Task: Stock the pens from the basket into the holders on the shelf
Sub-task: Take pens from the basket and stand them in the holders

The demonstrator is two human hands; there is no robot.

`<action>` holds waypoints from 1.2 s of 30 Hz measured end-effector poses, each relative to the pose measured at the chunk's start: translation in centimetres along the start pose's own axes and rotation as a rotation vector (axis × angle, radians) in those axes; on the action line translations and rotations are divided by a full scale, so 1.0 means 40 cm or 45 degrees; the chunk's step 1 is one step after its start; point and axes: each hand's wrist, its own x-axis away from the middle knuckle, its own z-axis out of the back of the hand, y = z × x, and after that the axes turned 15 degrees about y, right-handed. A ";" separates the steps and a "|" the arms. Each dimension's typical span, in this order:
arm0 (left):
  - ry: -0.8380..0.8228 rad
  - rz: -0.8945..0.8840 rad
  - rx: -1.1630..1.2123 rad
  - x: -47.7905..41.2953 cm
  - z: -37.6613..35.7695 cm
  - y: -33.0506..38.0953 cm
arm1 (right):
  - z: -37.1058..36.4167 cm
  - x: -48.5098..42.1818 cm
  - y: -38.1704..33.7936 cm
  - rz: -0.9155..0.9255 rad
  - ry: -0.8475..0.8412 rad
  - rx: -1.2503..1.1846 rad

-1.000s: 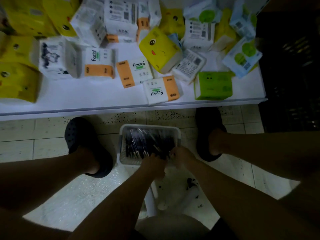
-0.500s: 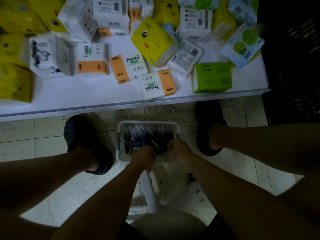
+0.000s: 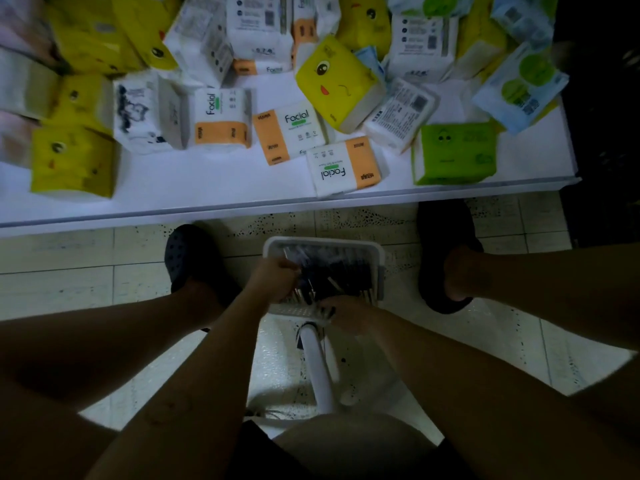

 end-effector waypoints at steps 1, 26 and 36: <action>-0.023 0.067 0.017 0.011 -0.003 -0.011 | -0.008 -0.003 -0.006 0.012 -0.009 0.028; -0.106 0.097 0.185 0.082 -0.033 0.003 | 0.124 0.048 0.019 -0.398 0.209 -0.564; -0.015 -0.299 0.532 0.198 0.047 0.091 | 0.175 0.186 -0.078 -0.078 0.585 -0.687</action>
